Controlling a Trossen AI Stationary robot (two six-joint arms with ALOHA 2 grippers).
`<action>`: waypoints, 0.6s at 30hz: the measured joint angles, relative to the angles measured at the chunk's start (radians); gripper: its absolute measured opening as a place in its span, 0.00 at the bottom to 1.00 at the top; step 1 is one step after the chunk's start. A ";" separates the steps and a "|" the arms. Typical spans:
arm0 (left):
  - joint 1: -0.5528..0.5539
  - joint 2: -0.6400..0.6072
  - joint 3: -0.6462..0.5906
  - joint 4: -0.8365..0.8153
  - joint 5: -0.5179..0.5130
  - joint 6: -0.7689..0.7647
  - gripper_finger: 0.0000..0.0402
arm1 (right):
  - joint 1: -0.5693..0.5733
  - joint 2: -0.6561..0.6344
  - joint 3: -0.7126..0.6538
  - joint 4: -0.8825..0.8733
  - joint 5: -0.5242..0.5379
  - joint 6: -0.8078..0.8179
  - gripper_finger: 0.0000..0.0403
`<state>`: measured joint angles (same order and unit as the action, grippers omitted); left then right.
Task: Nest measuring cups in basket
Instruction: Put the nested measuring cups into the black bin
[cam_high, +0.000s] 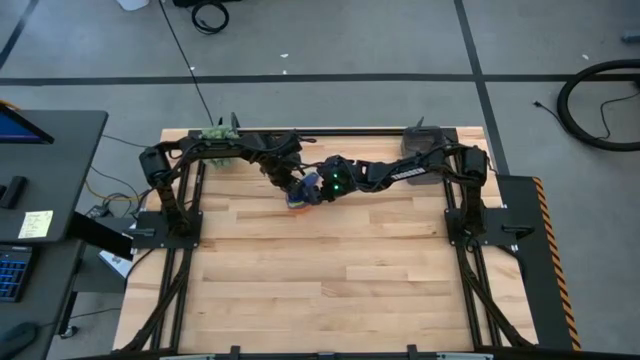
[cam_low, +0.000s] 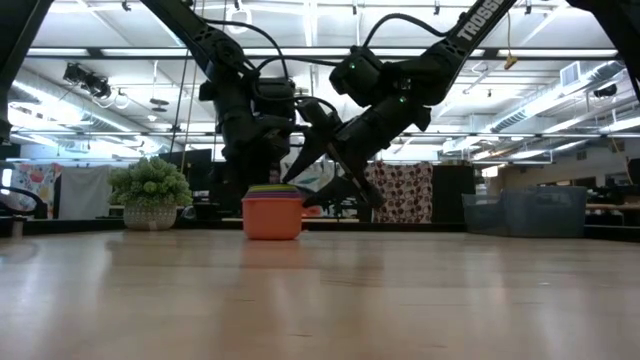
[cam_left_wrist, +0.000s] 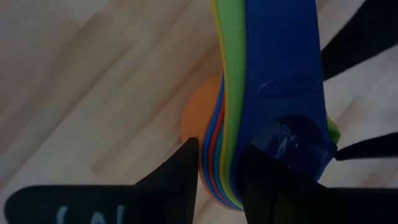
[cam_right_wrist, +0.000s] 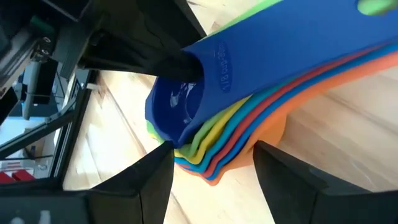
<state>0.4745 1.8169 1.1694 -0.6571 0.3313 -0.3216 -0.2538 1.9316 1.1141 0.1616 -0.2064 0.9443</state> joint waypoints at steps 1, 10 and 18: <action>-0.003 0.000 0.000 0.000 0.014 0.021 0.24 | -0.004 0.000 0.000 0.002 0.004 0.002 0.56; -0.015 -0.001 0.000 0.006 0.004 0.038 0.24 | -0.031 0.007 -0.002 0.031 -0.022 0.029 0.56; -0.015 -0.001 -0.002 -0.010 0.001 0.055 0.24 | -0.036 0.066 0.000 0.142 -0.105 0.075 0.56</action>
<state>0.4592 1.8156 1.1671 -0.6667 0.3321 -0.2663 -0.2893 1.9974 1.1137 0.3033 -0.3117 1.0190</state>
